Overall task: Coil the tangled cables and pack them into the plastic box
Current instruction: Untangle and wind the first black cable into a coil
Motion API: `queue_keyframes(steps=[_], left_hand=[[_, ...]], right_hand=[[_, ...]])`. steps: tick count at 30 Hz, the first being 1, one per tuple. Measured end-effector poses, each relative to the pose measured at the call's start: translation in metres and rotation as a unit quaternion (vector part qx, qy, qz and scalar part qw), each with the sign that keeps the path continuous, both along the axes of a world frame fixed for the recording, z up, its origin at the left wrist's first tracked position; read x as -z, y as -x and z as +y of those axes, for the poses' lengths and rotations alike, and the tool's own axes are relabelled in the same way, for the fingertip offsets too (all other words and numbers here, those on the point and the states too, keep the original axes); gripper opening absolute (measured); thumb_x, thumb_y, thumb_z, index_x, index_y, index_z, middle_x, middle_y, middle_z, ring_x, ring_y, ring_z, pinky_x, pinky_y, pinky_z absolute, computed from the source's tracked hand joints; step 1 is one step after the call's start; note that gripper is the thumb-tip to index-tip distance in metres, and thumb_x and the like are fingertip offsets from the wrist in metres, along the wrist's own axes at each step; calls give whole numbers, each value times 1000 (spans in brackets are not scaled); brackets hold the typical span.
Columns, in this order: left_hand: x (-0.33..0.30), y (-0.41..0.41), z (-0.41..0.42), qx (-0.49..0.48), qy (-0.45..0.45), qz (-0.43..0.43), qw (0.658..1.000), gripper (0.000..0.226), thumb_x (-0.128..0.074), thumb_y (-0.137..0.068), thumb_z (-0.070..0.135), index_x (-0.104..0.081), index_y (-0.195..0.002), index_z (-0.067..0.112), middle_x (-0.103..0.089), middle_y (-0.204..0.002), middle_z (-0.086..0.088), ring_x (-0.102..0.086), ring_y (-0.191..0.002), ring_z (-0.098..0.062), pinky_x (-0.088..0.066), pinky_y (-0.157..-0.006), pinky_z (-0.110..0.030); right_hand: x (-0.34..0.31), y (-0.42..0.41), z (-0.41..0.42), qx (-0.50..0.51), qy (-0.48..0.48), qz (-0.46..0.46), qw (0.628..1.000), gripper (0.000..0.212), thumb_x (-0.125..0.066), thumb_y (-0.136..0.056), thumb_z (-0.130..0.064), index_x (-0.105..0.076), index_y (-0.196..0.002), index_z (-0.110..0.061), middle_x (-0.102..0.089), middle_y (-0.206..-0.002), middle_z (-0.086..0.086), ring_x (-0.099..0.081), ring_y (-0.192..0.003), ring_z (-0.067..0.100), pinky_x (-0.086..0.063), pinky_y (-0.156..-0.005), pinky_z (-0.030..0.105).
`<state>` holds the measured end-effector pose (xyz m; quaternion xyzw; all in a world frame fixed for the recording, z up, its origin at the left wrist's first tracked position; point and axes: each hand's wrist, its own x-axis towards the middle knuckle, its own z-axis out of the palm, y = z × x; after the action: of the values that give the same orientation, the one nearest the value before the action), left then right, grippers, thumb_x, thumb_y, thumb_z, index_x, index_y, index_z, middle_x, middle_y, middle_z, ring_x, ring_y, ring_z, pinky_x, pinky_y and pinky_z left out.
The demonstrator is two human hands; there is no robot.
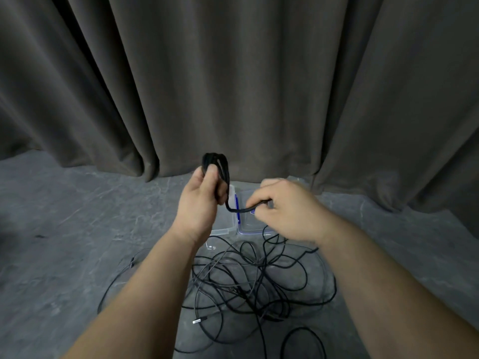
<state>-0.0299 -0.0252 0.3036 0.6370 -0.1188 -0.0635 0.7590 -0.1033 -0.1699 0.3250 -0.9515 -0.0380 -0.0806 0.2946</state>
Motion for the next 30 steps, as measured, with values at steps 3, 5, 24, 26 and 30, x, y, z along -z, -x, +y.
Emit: queue_keyframes(steps=[3,5,24,26,30], left_hand=[[6,8,-4,53,-61,-17,997,32,-40,-103,25,-43,-72,17,-45,-56,5,-39,-60,-14,-34,-65,-31],[9,12,-9,86,-61,3,994,24,-44,-101,26,-51,-82,13,-53,-69,-4,-45,-72,-17,-37,-72,-33],[0,25,-19,208,50,73,974,21,-39,-102,24,-49,-92,8,-44,-54,2,-35,-45,-11,-31,-58,-26],[-2,24,-19,223,76,78,969,21,-49,-95,29,-47,-92,8,-41,-54,4,-33,-46,-8,-29,-55,-23],[-1,23,-18,243,72,42,966,15,-52,-87,25,-47,-90,11,-33,-53,8,-28,-45,-4,-19,-63,-31]], right_hand=[[-6,0,0,-5,-110,-25,994,30,-55,-79,-4,-78,-86,-22,-59,-74,-10,-56,-65,3,-35,-60,11],[-11,1,1,-7,-177,-46,983,30,-55,-76,5,-76,-83,-15,-60,-72,-12,-55,-61,-2,-36,-61,8],[16,-12,-13,135,-402,-142,895,20,-81,-73,-11,-71,-76,-28,-70,-84,-2,-63,-77,6,-51,-75,23],[19,-14,-9,148,-393,-168,892,24,-81,-73,-13,-72,-77,-35,-69,-94,-5,-65,-89,7,-51,-84,25],[24,-15,-5,91,-424,-125,892,27,-66,-89,-11,-68,-106,-31,-71,-107,-8,-65,-104,3,-48,-92,20]])
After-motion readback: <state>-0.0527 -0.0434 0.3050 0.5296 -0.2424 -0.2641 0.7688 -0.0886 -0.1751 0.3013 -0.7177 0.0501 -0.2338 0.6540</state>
